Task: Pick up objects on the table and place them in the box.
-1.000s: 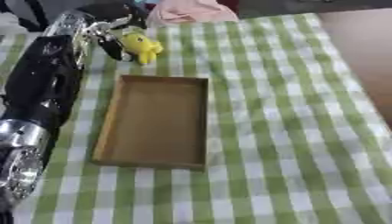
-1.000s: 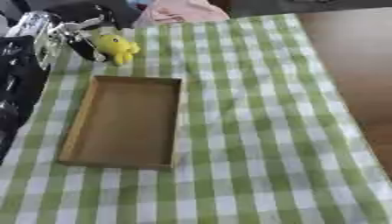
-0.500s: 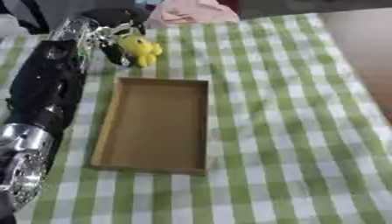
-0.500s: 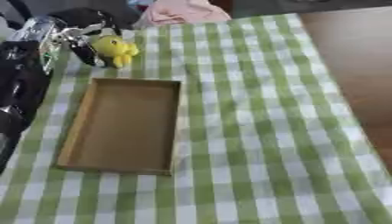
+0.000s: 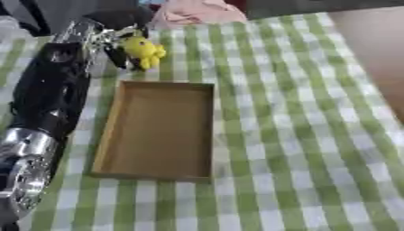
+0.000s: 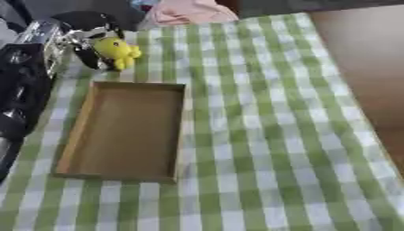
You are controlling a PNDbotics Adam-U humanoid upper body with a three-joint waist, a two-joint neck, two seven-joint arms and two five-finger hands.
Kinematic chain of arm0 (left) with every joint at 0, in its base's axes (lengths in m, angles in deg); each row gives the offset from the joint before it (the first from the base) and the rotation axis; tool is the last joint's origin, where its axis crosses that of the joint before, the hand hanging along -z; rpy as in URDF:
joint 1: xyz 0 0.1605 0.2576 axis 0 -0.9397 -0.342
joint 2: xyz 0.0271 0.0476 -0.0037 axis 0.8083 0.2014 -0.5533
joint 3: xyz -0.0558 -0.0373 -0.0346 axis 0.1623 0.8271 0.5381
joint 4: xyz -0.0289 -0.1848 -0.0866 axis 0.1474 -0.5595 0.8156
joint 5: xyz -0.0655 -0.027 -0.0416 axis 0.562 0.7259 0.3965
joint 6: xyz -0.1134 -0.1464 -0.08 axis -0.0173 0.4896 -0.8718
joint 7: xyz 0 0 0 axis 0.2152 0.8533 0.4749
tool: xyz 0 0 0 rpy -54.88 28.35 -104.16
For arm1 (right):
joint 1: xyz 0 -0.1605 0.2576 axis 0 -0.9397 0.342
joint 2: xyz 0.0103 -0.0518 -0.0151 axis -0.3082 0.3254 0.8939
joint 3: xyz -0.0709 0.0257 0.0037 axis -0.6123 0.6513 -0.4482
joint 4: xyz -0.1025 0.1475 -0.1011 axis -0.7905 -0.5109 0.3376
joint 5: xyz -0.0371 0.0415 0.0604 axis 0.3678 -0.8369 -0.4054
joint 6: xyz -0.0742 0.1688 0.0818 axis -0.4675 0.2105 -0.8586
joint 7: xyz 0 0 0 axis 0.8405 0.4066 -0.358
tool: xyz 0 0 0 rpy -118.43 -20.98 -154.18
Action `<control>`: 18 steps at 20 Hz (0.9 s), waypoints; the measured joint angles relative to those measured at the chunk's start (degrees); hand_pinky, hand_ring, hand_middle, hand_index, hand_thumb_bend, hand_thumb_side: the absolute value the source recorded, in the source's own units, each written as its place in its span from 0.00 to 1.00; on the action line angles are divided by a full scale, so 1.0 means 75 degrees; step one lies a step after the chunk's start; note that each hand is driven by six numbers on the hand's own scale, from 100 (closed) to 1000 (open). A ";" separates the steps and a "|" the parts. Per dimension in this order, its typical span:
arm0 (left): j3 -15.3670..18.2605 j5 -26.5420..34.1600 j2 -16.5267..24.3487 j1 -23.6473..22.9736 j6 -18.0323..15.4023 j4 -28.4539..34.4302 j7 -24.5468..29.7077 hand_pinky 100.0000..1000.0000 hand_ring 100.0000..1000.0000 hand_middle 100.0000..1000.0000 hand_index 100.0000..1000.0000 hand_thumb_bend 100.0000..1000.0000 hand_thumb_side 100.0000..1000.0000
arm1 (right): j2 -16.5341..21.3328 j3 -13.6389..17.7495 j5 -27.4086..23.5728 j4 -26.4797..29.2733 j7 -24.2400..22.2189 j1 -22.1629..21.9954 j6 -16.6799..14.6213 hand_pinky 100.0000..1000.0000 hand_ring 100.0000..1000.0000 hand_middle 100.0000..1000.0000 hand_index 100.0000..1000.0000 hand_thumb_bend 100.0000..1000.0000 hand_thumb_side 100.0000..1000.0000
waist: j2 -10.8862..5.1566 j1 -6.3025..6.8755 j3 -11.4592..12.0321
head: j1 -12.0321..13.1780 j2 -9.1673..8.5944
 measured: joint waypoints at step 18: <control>0.0049 -0.0072 0.0004 -0.0041 0.0284 0.0055 -0.0054 0.21 0.54 0.58 0.56 0.31 0.00 | 0.0000 0.0009 -0.0006 -0.0049 -0.0035 -0.0050 -0.0020 0.67 0.60 0.48 0.84 0.00 0.62 | 0.0004 -0.0004 -0.0048 | 0.0036 -0.0019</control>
